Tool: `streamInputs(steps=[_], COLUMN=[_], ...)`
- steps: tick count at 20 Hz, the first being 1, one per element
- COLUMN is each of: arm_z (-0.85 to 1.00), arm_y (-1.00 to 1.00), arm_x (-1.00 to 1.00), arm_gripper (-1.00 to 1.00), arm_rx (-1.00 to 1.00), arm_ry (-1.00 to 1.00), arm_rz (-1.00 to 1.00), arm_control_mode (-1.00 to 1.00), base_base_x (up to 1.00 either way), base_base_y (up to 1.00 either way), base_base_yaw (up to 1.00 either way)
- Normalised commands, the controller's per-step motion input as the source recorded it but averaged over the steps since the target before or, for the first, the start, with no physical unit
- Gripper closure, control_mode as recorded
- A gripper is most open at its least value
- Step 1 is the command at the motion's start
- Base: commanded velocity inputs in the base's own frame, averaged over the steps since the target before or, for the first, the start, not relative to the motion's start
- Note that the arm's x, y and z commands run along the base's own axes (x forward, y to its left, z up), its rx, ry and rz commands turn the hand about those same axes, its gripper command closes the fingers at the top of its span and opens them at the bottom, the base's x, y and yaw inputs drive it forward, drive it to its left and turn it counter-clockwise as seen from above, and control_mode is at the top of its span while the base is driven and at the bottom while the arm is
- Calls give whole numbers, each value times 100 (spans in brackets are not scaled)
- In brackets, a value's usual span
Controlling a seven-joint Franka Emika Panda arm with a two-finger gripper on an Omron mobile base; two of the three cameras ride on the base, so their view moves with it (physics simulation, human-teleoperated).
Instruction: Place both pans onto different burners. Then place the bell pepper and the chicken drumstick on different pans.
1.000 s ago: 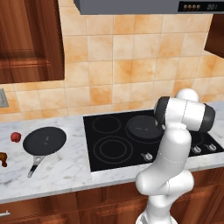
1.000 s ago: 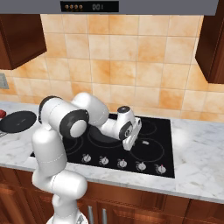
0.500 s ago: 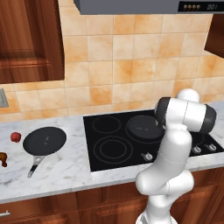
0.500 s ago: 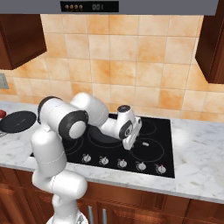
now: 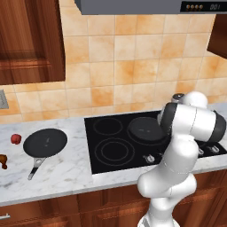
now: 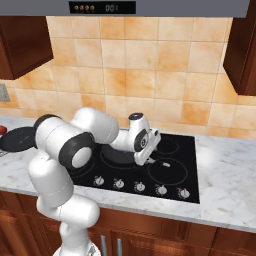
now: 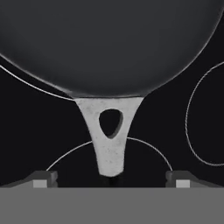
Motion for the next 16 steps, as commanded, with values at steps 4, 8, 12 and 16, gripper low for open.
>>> streamInputs(steps=[4, 8, 12, 16], arm_z=[27, 28, 14, 1], arm_y=[37, 33, 34, 45], arm_x=[-13, -22, -30, -25], arm_gripper=[-100, -100, -100, -100], arm_rx=[0, 2, 6, 5], arm_ry=[0, 0, 0, -2], arm_rz=[-20, -26, -33, -35], arm_control_mode=[-100, -100, -100, -100], base_base_x=[0, 0, 0, 0], base_base_y=[0, 0, 0, 0], base_base_yaw=[0, 0, 0, 0])
